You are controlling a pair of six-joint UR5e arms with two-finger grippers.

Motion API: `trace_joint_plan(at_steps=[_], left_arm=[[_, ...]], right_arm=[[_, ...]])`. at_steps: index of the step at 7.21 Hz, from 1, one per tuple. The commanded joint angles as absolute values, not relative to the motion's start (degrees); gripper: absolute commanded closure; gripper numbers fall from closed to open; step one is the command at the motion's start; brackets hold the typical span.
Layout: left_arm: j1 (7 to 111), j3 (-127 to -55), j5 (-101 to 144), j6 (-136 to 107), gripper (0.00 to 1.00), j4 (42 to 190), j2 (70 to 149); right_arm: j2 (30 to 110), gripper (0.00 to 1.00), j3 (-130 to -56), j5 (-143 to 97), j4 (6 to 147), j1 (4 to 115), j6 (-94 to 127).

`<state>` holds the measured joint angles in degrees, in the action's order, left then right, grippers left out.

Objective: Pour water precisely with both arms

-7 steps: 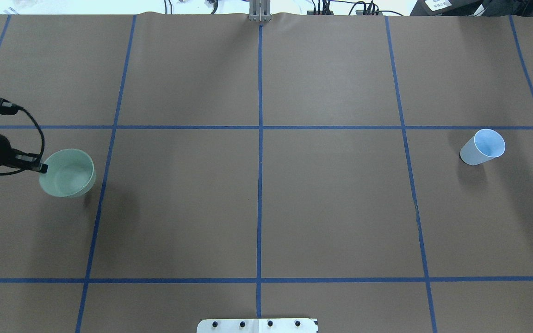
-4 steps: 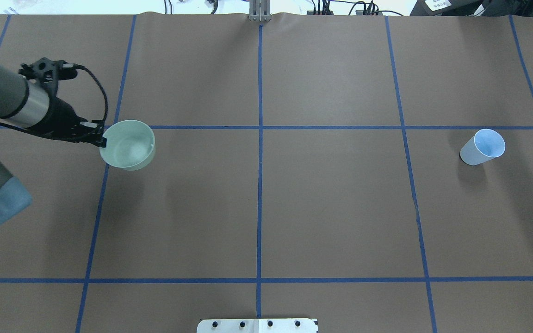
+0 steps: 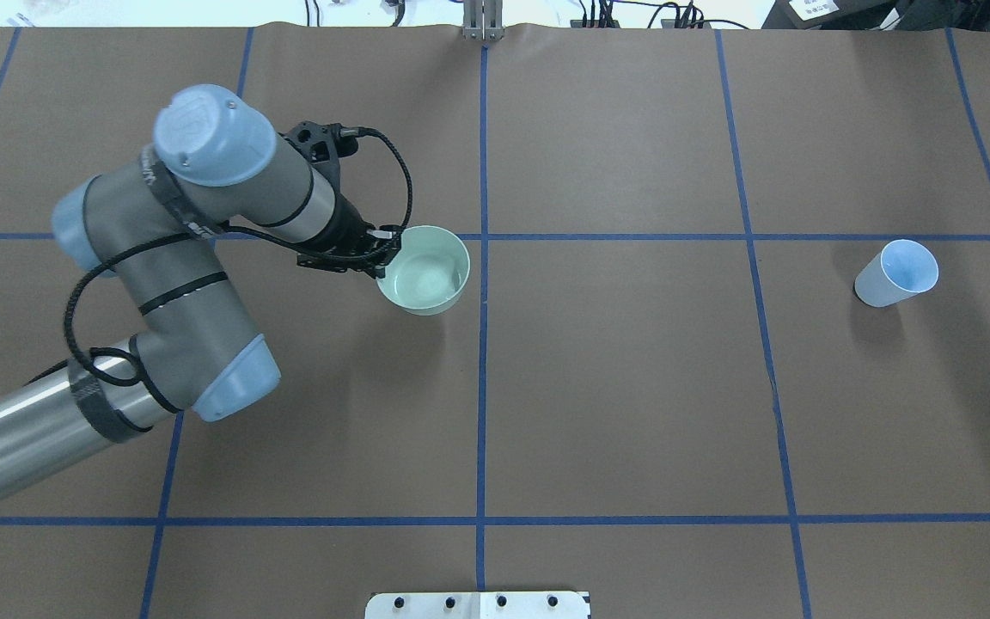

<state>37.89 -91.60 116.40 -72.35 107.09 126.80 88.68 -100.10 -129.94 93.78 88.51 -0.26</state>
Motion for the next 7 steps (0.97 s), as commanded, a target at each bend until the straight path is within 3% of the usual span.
trace_joint_plan(at_steps=[1, 5, 6, 7], left_arm=[[33.5, -85.2, 111.3, -75.3, 1.0, 107.1, 134.0], [31.3, -82.6, 108.3, -75.7, 1.0, 107.5, 134.5], [31.2, -82.5, 108.3, -75.4, 0.78, 107.5, 134.4], [31.2, -82.5, 108.2, -75.3, 0.32, 107.5, 134.3]], right_arm=[[88.7, 0.0, -100.2, -130.0, 93.8, 88.5, -0.3], [88.5, 0.0, -100.2, -130.0, 93.8, 88.5, -0.3], [88.5, 0.0, -100.2, -130.0, 93.8, 88.5, -0.3], [88.5, 0.0, -100.2, -130.0, 93.8, 88.5, -0.3]])
